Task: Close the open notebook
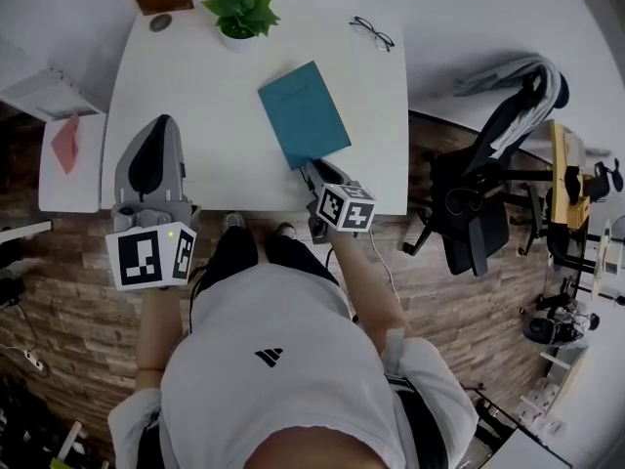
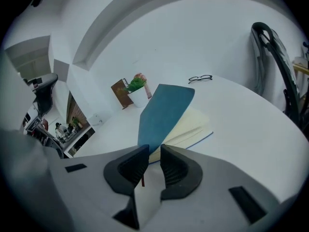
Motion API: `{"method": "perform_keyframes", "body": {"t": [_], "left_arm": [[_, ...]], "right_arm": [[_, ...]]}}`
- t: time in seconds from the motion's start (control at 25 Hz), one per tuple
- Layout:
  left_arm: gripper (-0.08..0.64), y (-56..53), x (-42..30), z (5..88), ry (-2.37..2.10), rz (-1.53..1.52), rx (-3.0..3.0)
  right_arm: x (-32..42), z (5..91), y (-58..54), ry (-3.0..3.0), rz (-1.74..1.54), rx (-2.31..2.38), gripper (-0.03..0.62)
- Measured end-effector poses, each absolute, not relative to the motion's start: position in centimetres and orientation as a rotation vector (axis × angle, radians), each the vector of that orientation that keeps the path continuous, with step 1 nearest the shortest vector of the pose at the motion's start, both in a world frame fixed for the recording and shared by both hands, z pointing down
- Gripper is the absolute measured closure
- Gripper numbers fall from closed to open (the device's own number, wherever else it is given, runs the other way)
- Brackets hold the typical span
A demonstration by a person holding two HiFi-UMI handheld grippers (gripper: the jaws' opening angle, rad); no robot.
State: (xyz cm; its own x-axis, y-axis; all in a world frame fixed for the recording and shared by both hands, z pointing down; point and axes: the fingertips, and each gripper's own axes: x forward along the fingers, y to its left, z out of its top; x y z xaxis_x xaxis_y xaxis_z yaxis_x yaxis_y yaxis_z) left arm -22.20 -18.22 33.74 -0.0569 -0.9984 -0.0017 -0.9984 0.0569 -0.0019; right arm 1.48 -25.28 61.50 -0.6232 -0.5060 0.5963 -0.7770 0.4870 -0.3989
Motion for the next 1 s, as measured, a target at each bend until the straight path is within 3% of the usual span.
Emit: {"method": "perform_keyframes", "body": {"t": [0.36, 0.6, 1.0], "left_arm": [[0.551, -19.1, -23.1, 33.7, 2.252, -0.002, -2.184], [0.551, -20.2, -23.0, 33.7, 2.196, 0.011, -2.238], [0.551, -21.8, -22.5, 33.5, 2.106, 0.032, -2.322]], "right_arm": [[4.1, 60.8, -26.4, -2.297, 1.014, 1.287, 0.533], [6.1, 60.7, -28.4, -2.203, 0.866, 1.409, 0.594], [6.2, 58.6, -27.9, -2.199, 0.668, 1.478, 0.594]]}}
